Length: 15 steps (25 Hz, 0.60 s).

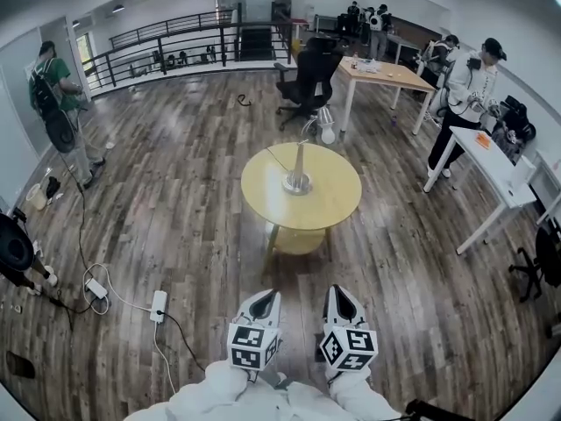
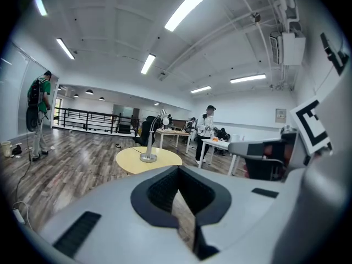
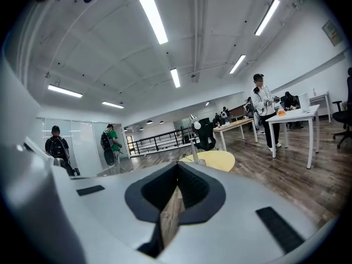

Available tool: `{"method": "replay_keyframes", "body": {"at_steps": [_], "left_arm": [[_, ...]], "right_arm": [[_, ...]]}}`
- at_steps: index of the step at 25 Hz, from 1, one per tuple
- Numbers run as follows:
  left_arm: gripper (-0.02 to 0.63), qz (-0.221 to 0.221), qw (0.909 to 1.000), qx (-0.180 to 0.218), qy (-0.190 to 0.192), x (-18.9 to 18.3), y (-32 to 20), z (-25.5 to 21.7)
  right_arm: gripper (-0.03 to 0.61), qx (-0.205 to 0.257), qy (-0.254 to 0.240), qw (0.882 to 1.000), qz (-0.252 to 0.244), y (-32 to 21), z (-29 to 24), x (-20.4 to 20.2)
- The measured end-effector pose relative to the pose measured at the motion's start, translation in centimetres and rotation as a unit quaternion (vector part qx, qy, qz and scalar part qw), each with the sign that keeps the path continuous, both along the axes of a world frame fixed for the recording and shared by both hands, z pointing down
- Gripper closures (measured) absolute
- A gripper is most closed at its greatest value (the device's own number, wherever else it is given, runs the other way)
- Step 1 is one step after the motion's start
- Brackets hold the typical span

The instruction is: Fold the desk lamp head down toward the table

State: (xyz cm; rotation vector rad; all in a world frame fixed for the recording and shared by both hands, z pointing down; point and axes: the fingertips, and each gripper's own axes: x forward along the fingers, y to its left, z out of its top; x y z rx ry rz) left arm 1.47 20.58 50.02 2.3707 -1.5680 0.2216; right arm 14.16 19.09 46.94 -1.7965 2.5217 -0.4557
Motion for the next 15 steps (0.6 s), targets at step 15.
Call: {"method": "replay_keyframes", "body": {"at_steps": [15], "left_arm": [[0.615, 0.014, 0.9999, 0.006, -0.003, -1.5, -11.2, 0.3]], "right_arm": [[0.565, 0.007, -0.002, 1.0, 0.005, -11.1, 0.0, -1.8]]}}
